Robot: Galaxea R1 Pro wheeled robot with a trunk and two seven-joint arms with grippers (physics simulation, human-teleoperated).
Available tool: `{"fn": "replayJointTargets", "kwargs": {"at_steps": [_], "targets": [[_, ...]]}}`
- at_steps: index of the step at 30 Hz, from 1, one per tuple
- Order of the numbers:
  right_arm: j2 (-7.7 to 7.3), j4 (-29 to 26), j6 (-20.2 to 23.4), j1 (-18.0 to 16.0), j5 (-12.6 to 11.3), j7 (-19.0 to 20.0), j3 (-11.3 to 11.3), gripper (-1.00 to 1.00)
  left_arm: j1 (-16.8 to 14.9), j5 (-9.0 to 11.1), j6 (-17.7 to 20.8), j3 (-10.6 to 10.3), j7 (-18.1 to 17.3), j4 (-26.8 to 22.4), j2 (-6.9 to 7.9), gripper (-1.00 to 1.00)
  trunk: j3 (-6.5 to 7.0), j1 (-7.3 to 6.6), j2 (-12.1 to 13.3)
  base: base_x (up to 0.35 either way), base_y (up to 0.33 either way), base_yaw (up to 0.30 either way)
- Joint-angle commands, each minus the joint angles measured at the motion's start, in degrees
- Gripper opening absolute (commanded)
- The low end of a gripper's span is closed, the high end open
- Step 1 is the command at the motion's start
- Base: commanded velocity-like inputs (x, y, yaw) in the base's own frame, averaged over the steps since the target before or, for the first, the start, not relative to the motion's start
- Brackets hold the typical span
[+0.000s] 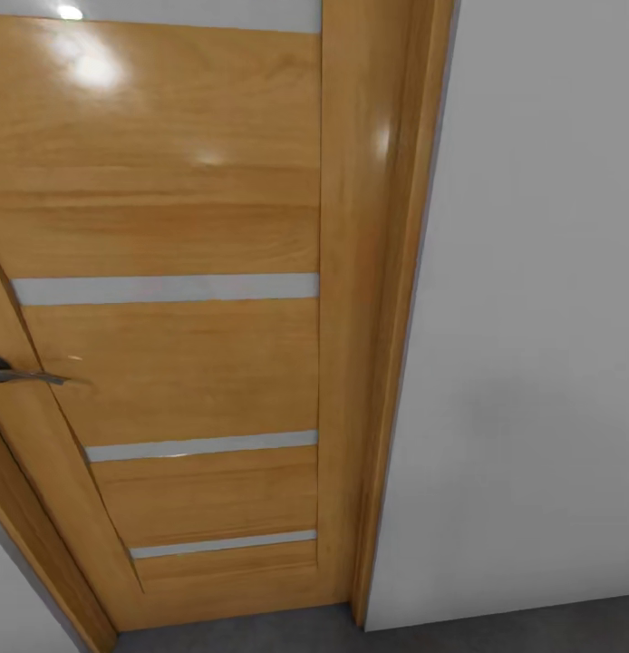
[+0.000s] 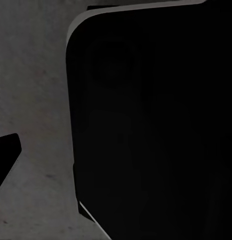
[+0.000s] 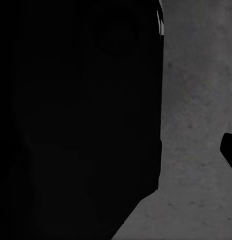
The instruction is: Move the two storage containers from the living room to the garage. In the garage, place one container on the floor and stack the other container on top of it (either order is fine).
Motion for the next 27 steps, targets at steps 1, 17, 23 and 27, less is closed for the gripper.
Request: {"fn": "replayJointTargets", "kwargs": {"at_steps": [1,17,23,27], "targets": [[0.0,-0.01,-0.04,-0.01,-0.01,0.01,-0.23,1.0,-0.03,-0.05,-0.21,-0.05,0.02,0.06,0.0,1.0,-0.04,0.03,-0.02,0.254,0.0,0.0],[0.0,-0.01,-0.03,-0.01,-0.06,0.01,-0.4,1.0,-0.03,0.12,-0.64,-0.14,-0.06,0.0,0.07,1.0,0.7,0.03,-0.02,0.074,0.0,0.0],[0.0,-0.01,-0.04,-0.01,-0.08,0.01,-0.39,1.0,-0.03,0.1,-0.66,-0.14,-0.06,0.0,0.07,1.0,0.97,0.03,-0.02,0.001,0.0,0.0],[0.01,-0.01,-0.04,-0.01,-0.04,0.01,-0.36,1.0,-0.03,0.01,-0.62,-0.12,-0.06,0.01,0.06,1.0,1.26,0.03,-0.02,0.0,0.0,0.0]]}}
